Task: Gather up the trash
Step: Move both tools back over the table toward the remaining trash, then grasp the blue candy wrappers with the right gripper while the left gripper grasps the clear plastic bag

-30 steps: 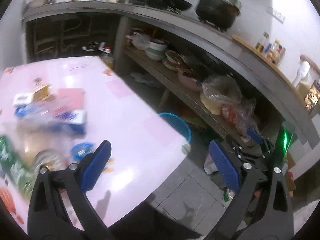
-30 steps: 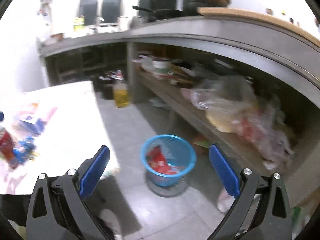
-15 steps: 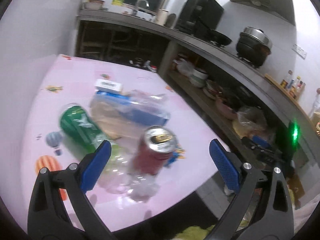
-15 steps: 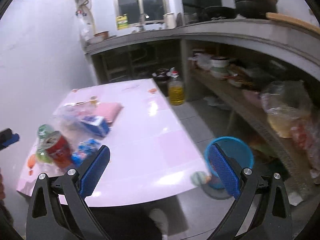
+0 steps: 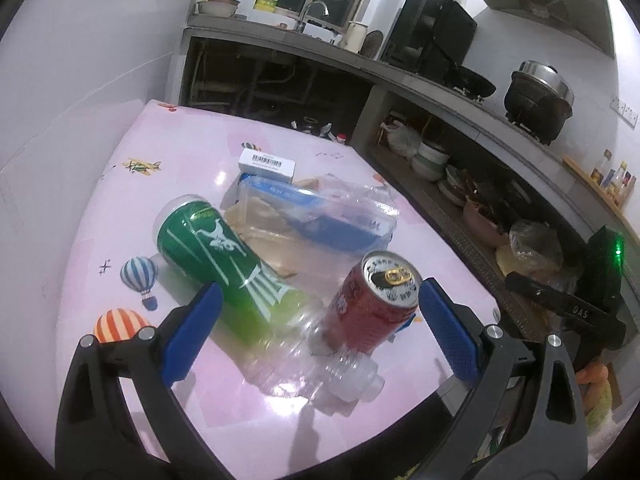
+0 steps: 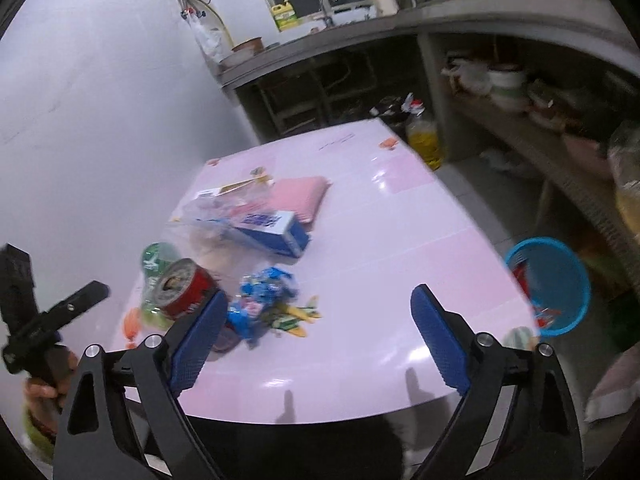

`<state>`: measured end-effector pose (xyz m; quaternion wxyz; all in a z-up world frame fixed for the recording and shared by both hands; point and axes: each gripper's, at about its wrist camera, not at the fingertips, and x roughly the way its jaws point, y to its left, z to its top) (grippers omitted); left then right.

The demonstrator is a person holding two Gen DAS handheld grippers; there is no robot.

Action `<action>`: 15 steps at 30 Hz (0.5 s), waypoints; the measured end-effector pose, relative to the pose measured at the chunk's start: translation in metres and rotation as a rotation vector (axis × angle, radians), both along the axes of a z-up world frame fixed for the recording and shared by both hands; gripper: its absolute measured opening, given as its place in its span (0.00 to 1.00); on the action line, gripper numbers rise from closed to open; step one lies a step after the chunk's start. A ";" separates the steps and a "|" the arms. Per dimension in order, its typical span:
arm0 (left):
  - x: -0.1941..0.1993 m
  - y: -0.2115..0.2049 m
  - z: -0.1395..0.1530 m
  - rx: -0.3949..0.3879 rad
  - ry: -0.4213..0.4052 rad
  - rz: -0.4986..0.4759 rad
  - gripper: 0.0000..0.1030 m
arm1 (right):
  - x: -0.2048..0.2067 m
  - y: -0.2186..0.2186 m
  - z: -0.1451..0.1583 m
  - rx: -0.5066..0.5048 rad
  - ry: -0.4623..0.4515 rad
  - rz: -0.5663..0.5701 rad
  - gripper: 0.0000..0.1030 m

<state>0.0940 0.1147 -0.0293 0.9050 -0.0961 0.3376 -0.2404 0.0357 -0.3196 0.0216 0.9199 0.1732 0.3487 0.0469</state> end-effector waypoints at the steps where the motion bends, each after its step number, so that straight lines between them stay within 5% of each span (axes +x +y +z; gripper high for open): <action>1: 0.002 -0.001 0.000 -0.003 -0.003 -0.005 0.92 | 0.002 0.001 -0.001 0.019 0.005 0.006 0.85; 9: 0.011 -0.013 -0.005 0.009 -0.024 -0.035 0.90 | 0.048 0.003 -0.031 0.276 0.160 0.098 0.77; 15: 0.013 -0.025 -0.005 0.023 -0.044 -0.097 0.75 | 0.094 0.015 -0.069 0.402 0.343 0.114 0.70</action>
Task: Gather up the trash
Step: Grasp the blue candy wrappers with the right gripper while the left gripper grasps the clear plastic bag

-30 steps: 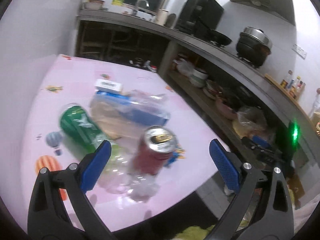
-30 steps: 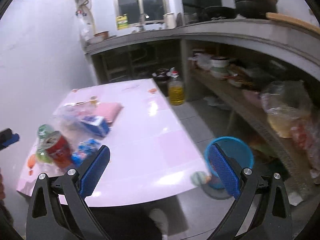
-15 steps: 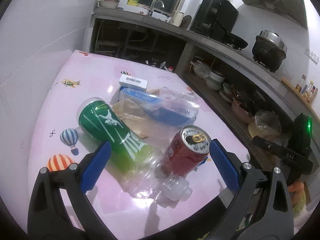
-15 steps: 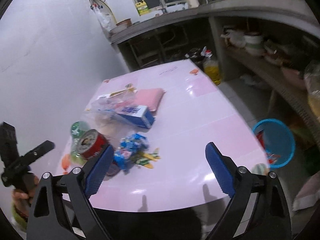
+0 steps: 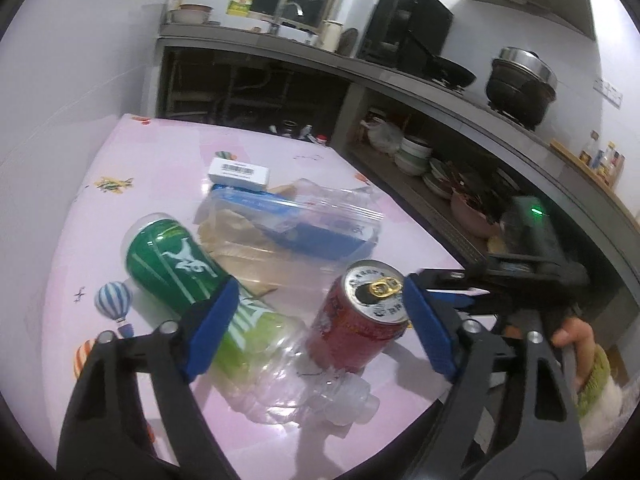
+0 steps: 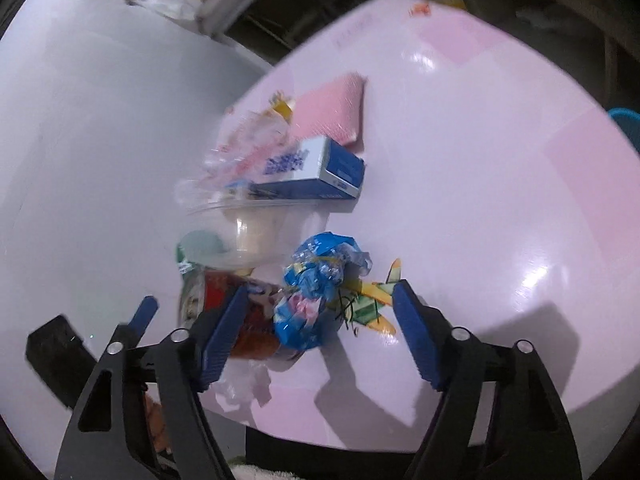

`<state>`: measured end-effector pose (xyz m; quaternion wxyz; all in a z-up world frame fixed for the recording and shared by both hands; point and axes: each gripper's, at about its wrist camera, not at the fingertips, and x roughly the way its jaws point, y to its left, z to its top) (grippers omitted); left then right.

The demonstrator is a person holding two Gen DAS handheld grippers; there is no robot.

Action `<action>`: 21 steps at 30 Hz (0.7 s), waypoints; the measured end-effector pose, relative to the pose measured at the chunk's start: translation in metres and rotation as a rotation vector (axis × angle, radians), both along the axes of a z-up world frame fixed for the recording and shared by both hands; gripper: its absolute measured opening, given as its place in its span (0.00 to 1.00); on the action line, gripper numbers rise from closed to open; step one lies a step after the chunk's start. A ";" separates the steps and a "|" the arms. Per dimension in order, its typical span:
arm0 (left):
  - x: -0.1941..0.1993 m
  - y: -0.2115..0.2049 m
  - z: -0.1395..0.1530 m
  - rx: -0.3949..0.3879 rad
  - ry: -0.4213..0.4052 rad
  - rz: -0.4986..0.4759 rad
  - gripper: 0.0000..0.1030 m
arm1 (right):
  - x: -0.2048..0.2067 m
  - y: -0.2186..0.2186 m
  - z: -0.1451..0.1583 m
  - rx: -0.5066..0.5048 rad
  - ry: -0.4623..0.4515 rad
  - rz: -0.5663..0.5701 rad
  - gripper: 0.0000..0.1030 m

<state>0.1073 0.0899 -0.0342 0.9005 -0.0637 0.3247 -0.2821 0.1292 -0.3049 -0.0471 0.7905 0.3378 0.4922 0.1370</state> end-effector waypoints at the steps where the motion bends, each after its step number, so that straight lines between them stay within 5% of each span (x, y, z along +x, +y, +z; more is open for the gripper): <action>1: -0.001 -0.002 0.000 0.002 -0.002 -0.016 0.75 | 0.004 0.003 -0.003 0.001 0.010 0.008 0.70; 8: -0.006 -0.036 -0.005 0.099 -0.030 -0.133 0.75 | 0.025 0.019 -0.010 -0.025 0.060 0.027 0.70; 16: -0.010 -0.069 -0.014 0.240 -0.081 -0.169 0.75 | 0.036 0.027 -0.012 -0.093 0.094 0.040 0.48; 21: -0.012 -0.074 -0.016 0.248 -0.076 -0.181 0.75 | 0.032 0.025 -0.016 -0.109 0.093 0.041 0.32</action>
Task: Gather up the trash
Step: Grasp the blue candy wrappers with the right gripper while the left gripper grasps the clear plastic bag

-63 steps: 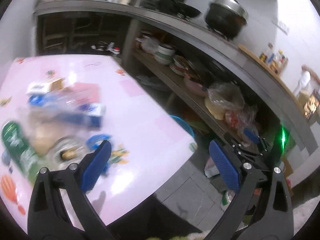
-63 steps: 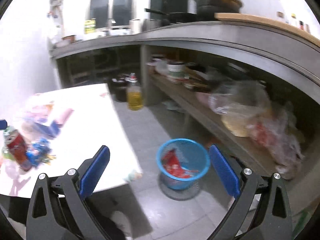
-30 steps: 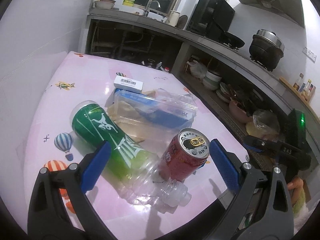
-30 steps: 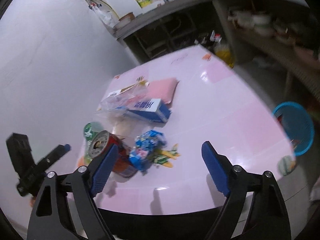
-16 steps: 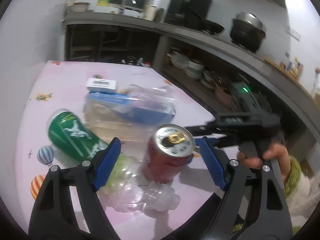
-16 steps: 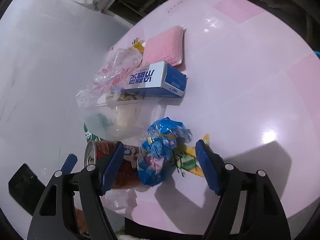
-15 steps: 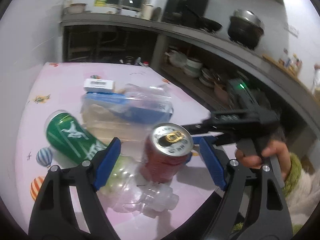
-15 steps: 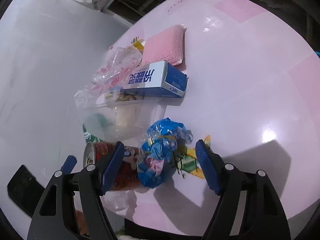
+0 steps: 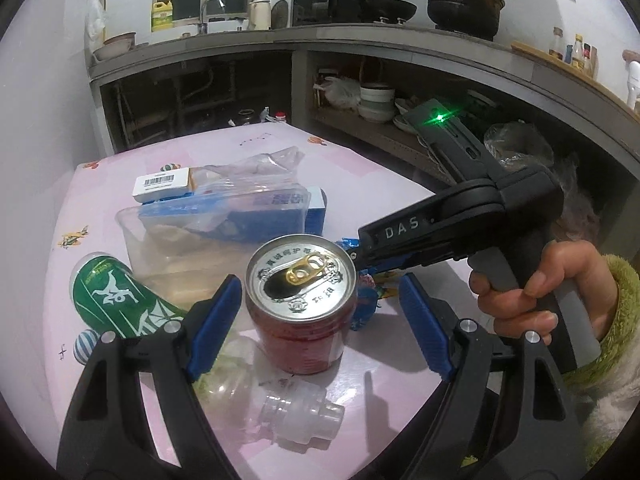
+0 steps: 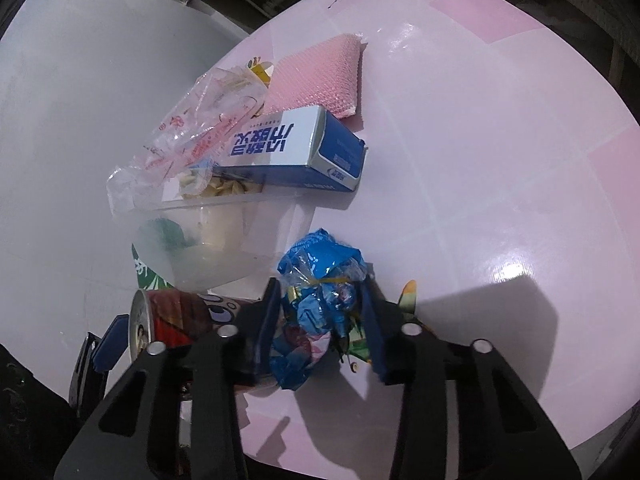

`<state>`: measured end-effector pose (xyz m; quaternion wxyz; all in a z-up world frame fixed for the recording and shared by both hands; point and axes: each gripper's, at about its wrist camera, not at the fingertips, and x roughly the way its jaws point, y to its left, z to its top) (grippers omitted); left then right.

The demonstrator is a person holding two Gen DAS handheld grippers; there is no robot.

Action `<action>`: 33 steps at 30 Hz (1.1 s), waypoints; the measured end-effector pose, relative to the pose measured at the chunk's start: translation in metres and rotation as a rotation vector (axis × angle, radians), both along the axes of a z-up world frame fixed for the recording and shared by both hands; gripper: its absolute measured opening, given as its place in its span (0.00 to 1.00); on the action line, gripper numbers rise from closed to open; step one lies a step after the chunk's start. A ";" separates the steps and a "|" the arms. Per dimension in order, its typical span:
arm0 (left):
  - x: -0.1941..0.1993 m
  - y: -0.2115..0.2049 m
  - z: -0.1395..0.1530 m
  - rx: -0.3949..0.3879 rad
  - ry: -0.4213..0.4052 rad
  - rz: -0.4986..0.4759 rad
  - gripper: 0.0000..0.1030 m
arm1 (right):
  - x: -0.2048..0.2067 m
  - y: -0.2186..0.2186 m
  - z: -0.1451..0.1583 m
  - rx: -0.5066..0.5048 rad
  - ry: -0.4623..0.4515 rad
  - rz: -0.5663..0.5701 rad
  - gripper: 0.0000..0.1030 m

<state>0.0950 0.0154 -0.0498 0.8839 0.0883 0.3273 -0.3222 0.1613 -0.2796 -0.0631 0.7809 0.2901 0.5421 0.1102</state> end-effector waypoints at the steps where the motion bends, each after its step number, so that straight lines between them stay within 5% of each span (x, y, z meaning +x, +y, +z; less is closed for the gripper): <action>1: 0.000 0.000 0.000 -0.001 0.000 -0.001 0.74 | -0.001 0.000 0.000 -0.005 -0.003 0.000 0.30; 9: 0.010 0.010 0.011 -0.044 0.002 0.041 0.75 | -0.015 -0.018 0.002 -0.069 -0.040 -0.029 0.23; 18: 0.073 0.013 0.056 -0.149 0.044 0.045 0.74 | -0.030 -0.048 0.002 -0.132 -0.079 -0.099 0.23; 22: 0.106 -0.019 0.057 -0.038 0.090 0.002 0.62 | -0.033 -0.056 0.003 -0.135 -0.095 -0.114 0.23; 29: 0.146 -0.085 0.020 0.384 0.144 -0.076 0.52 | -0.032 -0.059 0.000 -0.113 -0.113 -0.119 0.23; 33: 0.150 -0.101 0.007 0.543 0.131 -0.113 0.49 | -0.033 -0.061 -0.002 -0.092 -0.121 -0.120 0.23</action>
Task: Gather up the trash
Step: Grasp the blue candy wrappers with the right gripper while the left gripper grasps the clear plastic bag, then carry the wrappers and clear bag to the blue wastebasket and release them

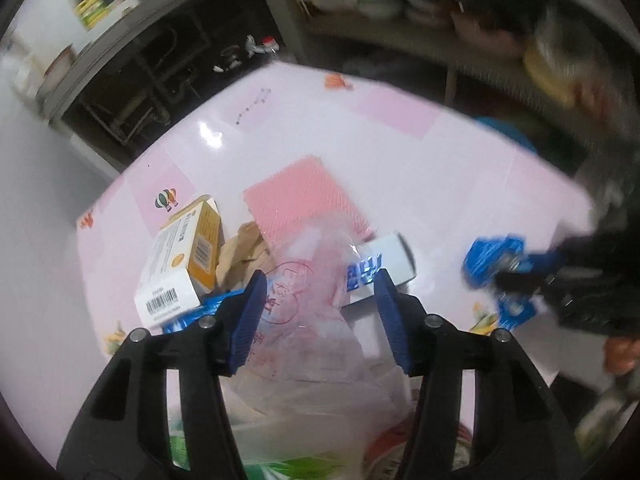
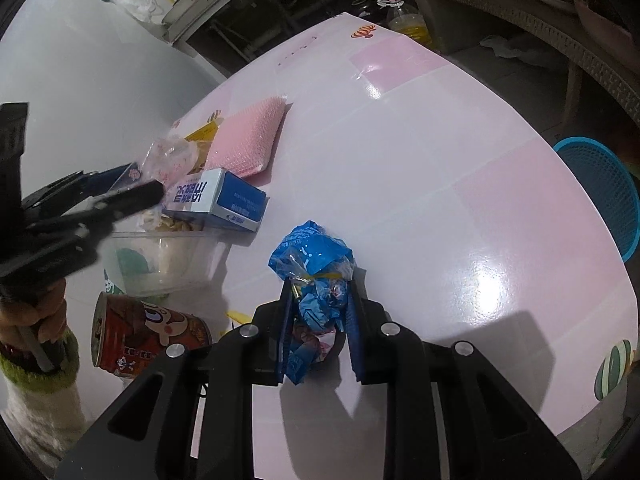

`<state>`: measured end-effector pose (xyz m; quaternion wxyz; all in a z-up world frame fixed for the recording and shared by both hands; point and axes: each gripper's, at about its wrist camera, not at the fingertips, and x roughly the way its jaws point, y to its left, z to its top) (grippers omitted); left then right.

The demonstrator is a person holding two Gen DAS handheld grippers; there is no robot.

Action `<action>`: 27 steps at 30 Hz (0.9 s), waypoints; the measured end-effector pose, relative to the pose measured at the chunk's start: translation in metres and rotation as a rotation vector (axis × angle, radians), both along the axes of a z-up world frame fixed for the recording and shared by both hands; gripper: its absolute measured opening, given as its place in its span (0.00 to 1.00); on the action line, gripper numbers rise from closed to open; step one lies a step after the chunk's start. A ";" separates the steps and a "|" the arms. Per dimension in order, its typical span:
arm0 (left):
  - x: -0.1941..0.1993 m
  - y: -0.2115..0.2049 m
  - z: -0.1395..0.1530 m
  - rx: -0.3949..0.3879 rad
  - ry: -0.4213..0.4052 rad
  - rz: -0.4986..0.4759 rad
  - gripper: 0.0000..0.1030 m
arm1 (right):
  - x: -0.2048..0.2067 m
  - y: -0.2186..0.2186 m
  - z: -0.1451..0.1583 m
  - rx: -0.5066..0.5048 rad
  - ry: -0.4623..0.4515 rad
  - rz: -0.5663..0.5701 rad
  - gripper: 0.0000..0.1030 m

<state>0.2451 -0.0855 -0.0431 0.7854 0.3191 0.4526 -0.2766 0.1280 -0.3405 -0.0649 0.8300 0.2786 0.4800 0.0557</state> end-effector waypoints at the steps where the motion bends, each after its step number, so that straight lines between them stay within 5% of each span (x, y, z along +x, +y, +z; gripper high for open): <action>1: 0.000 -0.002 -0.002 0.021 0.001 -0.008 0.46 | 0.000 0.000 0.000 0.004 -0.002 0.000 0.23; 8: 0.007 -0.007 -0.004 0.073 0.025 -0.007 0.28 | -0.002 -0.005 -0.003 0.030 -0.011 0.001 0.23; 16: 0.011 -0.003 0.007 0.025 0.017 0.029 0.23 | -0.002 -0.008 -0.005 0.057 -0.015 -0.003 0.23; 27: -0.003 0.001 0.050 -0.074 -0.112 0.063 0.21 | -0.014 -0.020 0.004 0.066 -0.044 -0.034 0.22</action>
